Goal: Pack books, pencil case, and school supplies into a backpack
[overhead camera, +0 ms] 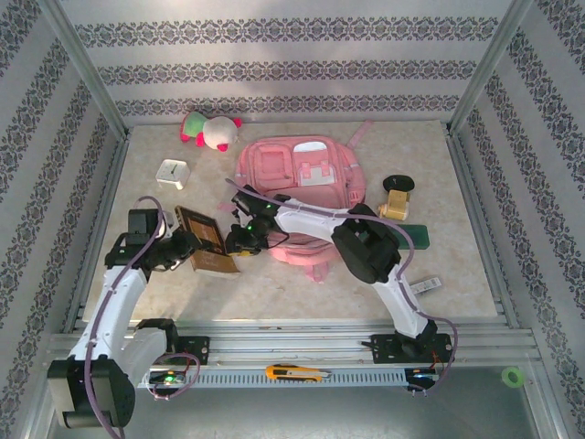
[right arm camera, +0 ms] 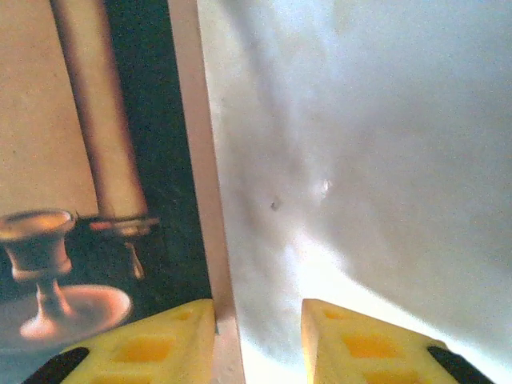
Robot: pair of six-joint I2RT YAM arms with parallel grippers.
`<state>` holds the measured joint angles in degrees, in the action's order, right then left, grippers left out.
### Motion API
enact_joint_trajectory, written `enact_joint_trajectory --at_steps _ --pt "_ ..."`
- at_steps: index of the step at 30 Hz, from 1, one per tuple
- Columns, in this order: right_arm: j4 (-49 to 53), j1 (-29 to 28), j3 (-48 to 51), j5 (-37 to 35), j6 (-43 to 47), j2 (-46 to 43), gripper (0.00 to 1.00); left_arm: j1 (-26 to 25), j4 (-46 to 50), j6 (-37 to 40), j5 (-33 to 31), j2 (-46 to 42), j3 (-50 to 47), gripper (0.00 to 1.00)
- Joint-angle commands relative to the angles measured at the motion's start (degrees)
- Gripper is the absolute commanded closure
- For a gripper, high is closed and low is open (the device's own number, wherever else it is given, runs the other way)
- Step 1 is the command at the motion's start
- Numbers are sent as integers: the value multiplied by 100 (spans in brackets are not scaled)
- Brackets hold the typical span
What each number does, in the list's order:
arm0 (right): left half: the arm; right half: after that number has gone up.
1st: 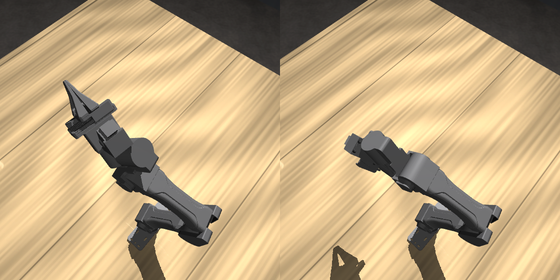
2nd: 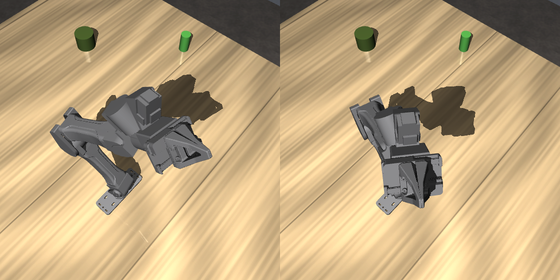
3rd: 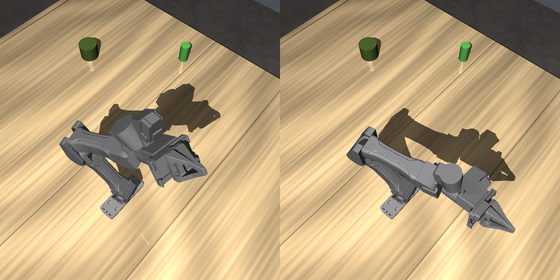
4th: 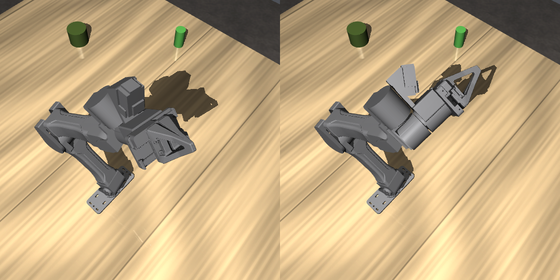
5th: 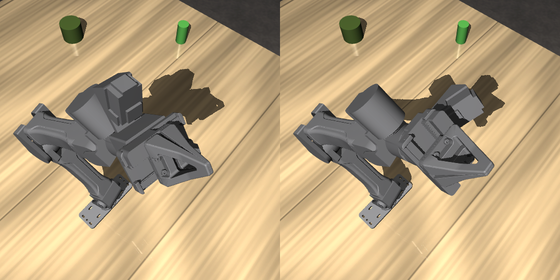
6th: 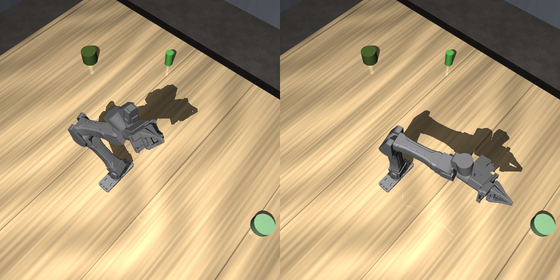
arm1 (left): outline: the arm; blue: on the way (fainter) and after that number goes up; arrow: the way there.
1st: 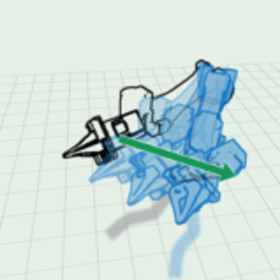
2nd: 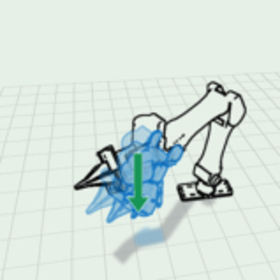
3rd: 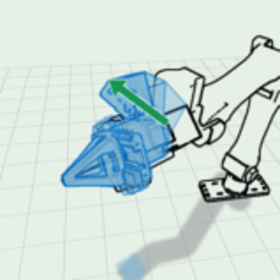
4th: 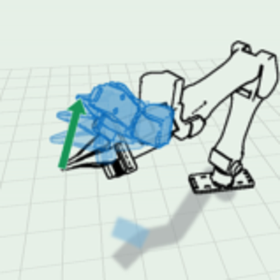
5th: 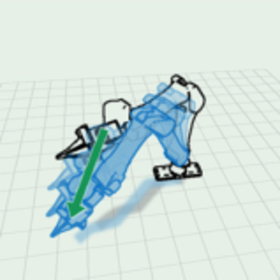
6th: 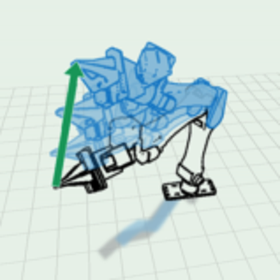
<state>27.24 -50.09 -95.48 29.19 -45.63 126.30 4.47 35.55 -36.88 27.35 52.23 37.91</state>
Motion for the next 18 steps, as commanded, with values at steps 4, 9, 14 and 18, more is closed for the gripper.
enact_joint_trajectory --at_steps 4,9,14,18 --pt "-735 211 684 -651 159 -1869 48 -169 -235 961 616 -262 946 100" --pt "-1634 408 1731 -1001 742 -3290 38 -401 -1573 1139 2202 -266 1284 100" --pt "-2104 484 2520 -1230 2031 -4491 32 -701 -2725 984 2938 -271 1428 100" --pt "-2982 744 3275 -331 2643 -5238 29 -861 -4405 139 3646 -272 1103 100"
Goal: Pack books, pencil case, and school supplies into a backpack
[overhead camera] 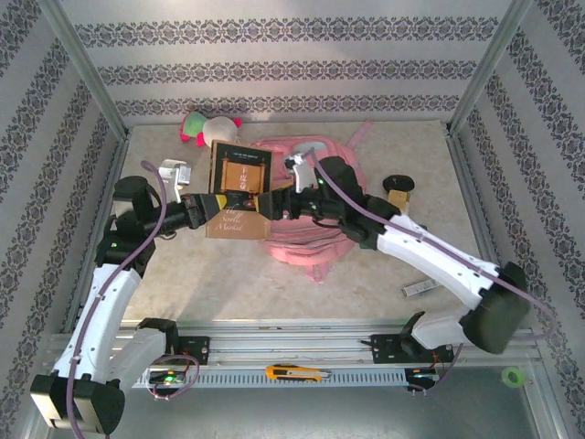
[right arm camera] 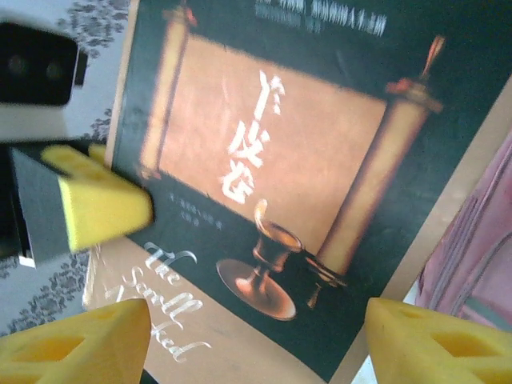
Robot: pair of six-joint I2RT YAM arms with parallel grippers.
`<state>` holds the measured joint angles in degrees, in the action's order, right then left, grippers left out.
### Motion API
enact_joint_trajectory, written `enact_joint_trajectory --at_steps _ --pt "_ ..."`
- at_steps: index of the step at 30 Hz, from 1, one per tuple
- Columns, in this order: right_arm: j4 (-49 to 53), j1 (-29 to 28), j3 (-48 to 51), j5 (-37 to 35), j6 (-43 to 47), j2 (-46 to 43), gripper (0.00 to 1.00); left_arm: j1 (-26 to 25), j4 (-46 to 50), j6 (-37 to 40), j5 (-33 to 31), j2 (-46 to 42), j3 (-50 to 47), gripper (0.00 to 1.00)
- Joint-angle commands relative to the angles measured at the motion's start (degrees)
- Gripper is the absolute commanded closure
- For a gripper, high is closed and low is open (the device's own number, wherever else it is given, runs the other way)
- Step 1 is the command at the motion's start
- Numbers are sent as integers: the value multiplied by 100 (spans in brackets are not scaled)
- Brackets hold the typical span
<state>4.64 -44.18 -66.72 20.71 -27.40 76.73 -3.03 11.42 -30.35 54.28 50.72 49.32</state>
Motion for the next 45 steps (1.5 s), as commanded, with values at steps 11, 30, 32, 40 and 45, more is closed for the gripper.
enact_joint_trajectory --at_steps 11,30,32,40,45 --pt "-2214 864 994 1848 -173 -787 18 -181 -5539 -2482 1729 264 -331 100" --pt "-3427 741 929 3318 -864 -712 46 -260 -5294 -1862 1366 483 -335 100" --pt "-3274 667 926 2866 -737 -682 54 -278 -5350 -1859 1345 483 -388 100" --pt "-3613 550 886 2609 -681 -385 80 -378 -5146 -1598 1351 474 -458 91" --pt "-3122 1063 1525 2219 -192 -959 100 -376 -2220 723 818 43 -120 55"
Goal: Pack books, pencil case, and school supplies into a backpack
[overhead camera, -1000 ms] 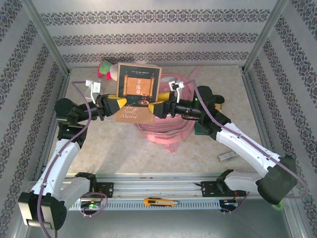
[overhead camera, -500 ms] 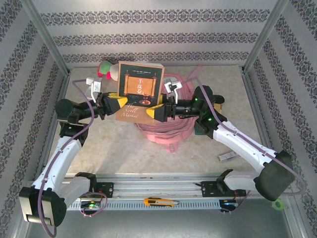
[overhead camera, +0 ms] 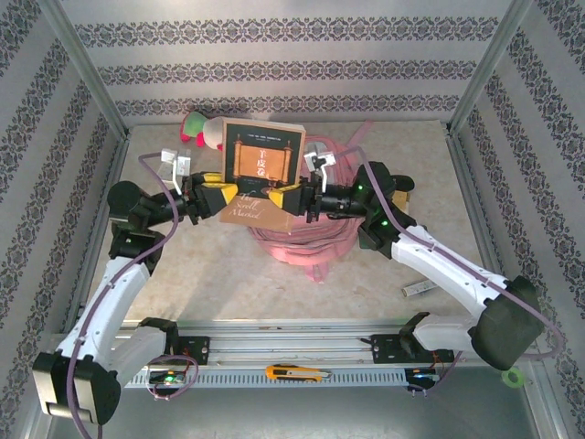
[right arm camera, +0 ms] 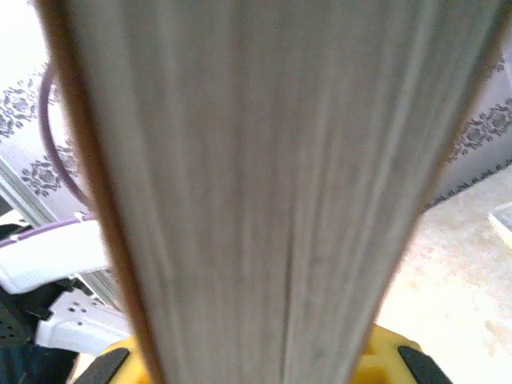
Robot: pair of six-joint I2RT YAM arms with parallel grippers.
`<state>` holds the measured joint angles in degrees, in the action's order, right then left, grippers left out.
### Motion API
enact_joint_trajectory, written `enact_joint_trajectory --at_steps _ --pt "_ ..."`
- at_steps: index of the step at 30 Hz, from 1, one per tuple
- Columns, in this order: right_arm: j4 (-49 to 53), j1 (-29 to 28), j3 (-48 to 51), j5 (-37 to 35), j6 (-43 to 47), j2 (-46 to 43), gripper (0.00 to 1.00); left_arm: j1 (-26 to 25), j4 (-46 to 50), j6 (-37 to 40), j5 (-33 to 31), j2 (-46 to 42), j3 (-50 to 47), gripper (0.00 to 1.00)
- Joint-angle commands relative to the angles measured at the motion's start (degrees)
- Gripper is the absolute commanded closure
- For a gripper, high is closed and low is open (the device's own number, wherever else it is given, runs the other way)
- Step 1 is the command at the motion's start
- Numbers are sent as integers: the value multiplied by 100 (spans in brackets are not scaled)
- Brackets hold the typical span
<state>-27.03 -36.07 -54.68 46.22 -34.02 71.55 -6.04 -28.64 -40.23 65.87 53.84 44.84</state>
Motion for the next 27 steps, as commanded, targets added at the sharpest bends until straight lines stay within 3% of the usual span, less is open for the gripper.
enact_joint_trajectory --at_steps 1,6,10,16,20,27 --pt "284 299 444 -519 751 -617 100 -78 2356 2174 -491 -327 431 51" --pt "2652 329 489 -1523 2871 -1348 100 -78 4763 4518 -992 -412 1116 35" --pt "4069 277 225 -1838 4471 -1388 100 -174 5759 5908 -1108 -358 1485 29" --pt "5248 -162 -237 -2542 6476 -1065 100 -993 7328 7816 -1875 71 2015 24" --pt "5485 -491 -483 -2799 7093 -761 100 -1533 7537 8262 -2493 378 2184 21" --pt "5640 -776 -801 -2663 7586 -310 100 -1971 7368 8302 -2772 873 2326 21"
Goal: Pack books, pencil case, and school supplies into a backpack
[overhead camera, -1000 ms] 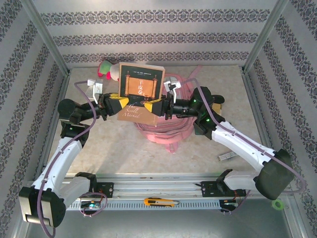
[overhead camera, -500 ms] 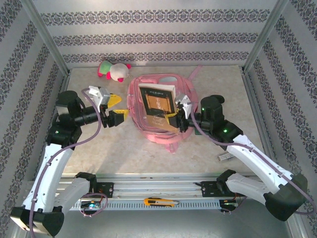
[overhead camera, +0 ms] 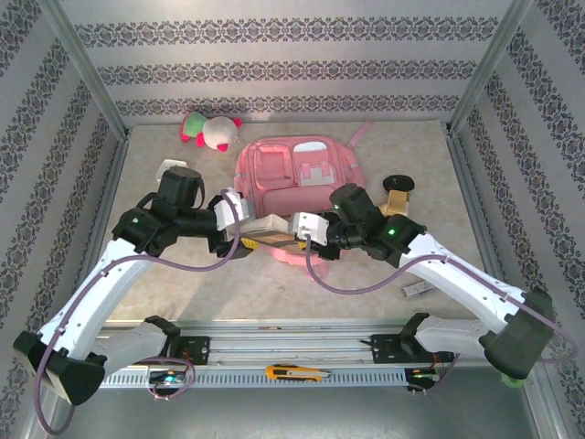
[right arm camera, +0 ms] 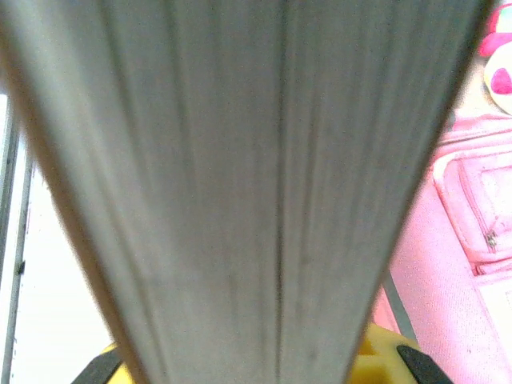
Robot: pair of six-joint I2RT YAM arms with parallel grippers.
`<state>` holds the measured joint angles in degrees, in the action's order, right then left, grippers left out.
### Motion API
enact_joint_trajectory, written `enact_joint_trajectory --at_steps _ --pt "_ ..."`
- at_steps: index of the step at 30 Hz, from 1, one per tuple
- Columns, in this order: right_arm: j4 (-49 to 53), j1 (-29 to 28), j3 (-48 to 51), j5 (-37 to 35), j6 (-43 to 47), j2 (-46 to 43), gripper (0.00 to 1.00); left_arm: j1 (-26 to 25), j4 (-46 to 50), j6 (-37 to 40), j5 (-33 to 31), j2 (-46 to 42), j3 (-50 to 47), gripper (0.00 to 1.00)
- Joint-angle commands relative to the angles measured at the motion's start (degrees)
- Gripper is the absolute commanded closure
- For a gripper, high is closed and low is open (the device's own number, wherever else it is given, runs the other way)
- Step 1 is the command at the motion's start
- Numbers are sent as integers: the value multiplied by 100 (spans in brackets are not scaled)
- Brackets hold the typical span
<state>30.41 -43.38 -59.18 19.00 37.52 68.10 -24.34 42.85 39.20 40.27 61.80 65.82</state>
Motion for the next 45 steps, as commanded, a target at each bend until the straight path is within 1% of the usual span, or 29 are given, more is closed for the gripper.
enact_joint_trajectory --at_steps 1,2,3,4,6,8,9,10,11,13,17,20,22,25,29,31,33,34,35,36,37,38,39,42,43,45 --pt "-101 -46 -383 125 446 69 100 -199 186 360 -221 111 229 22" --pt "-111 -43 -408 164 449 94 100 -236 151 352 -217 128 228 25" --pt "-121 -42 -440 218 451 119 100 -270 128 351 -196 156 223 33" --pt "-123 -27 -453 258 449 134 100 -292 103 351 -151 167 228 46" --pt "-131 28 -463 359 390 157 100 -303 32 319 15 154 221 65" --pt "-173 193 -430 560 225 115 92 -301 -182 187 168 82 155 83" --pt "-264 336 -359 764 108 51 84 -302 -414 42 215 4 73 93" --pt "-398 498 -236 979 -45 -43 75 -295 -724 -150 239 -76 -42 100" --pt "-579 640 -108 1172 -220 -150 67 -278 -1019 -344 274 -159 -174 100" --pt "-1048 985 257 1556 -706 -458 55 -195 -1701 -872 537 -281 -434 100" --pt "-2096 1756 1056 2392 -1768 -1149 41 -133 -3019 -1902 1056 -370 -800 100" --pt "-3295 2439 1747 3218 -2886 -1641 37 -133 -4014 -2612 1350 -395 -1033 100" --pt "-4126 2842 2131 3664 -3655 -1866 36 -128 -4401 -2929 1520 -382 -1070 100" --pt "-4834 3093 2402 4011 -4305 -2018 34 -125 -4687 -3186 1769 -338 -988 100" --pt "-5882 3107 2560 4504 -5014 -1872 34 -126 -5268 -3657 2011 -259 -966 100" --pt "-6492 3099 2562 4830 -5408 -1697 37 -130 -5687 -3956 2089 -192 -1003 100" --pt "-6979 3093 2552 5033 -5722 -1574 41 -124 -5880 -4086 2112 -136 -1015 100" --pt "-7185 3093 2546 5100 -5829 -1532 45 -127 -5894 -4096 2116 -106 -1012 100" --pt "-7286 3085 2536 5148 -5899 -1503 52 -126 -5894 -4083 2109 -85 -1009 100" --pt "-7294 3085 2517 5190 -5946 -1463 64 -124 -5875 -4063 2080 -74 -1012 100" --pt "-7445 3090 2499 5210 -5963 -1446 83 -124 -5849 -4029 2014 -56 -1010 100" --pt "-7475 3111 2499 5178 -5975 -1433 98 -132 -5756 -3954 1920 -49 -1019 100" --pt "-7472 3144 2519 5087 -5986 -1432 100 -129 -5585 -3841 1742 -53 -1000 94" --pt "-7434 3348 2592 4902 -6194 -1439 100 -125 -4843 -3306 941 -58 -951 56" --pt "-7400 3463 2654 4727 -6391 -1444 100 -129 -4496 -3041 637 -34 -894 49" --pt "-7334 3734 2835 4318 -6767 -1493 100 -141 -3832 -2551 109 69 -770 39"
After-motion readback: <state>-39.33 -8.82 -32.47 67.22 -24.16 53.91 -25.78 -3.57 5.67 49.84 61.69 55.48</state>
